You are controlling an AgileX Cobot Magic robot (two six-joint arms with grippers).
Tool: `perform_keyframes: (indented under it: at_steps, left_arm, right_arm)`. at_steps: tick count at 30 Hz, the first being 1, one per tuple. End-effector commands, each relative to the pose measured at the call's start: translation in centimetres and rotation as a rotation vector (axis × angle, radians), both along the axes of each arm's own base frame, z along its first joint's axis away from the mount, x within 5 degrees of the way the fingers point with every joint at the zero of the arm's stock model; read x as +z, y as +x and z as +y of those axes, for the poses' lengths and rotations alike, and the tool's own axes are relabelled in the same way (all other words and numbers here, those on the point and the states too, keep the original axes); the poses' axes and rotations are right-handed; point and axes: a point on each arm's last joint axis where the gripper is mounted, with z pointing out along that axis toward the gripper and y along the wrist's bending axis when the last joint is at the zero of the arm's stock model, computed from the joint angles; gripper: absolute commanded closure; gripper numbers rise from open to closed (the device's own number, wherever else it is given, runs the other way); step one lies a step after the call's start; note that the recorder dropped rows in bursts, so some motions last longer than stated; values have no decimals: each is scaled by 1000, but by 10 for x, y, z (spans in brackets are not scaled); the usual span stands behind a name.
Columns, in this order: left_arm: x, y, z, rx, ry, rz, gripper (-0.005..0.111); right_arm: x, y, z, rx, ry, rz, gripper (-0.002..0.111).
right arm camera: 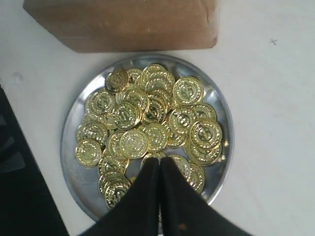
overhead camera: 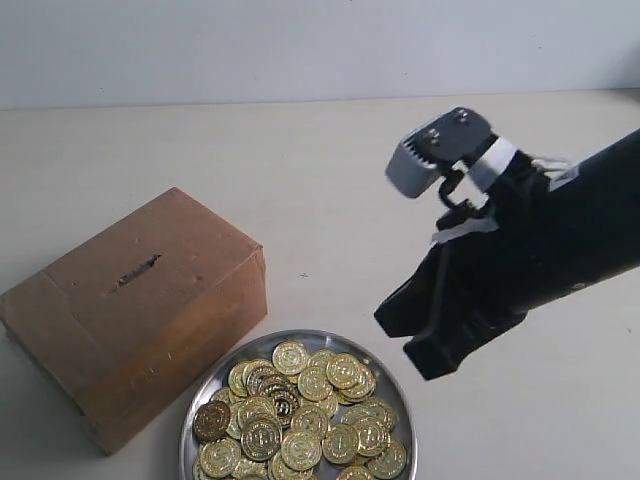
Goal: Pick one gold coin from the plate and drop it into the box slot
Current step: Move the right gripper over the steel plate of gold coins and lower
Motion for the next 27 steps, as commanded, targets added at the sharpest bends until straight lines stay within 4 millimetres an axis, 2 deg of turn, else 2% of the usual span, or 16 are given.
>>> perform_keyframes:
  at_steps: [1, 7, 13, 22, 27]
  left_arm:
    - [1, 0, 0, 4, -14, -10, 107]
    - [1, 0, 0, 4, -14, -10, 107]
    - [1, 0, 0, 4, -14, -10, 107]
    - [1, 0, 0, 4, -14, -10, 107]
    - [1, 0, 0, 4, -14, -10, 107]
  right_arm:
    - [-16, 3, 20, 68, -65, -60, 108]
    - [-41, -1, 46, 177, -122, -71, 106]
    - [-61, -5, 61, 280, -170, -88, 92]
    - [-69, -4, 63, 353, -198, -119, 65]
    - [-74, -5, 62, 376, -213, -91, 62]
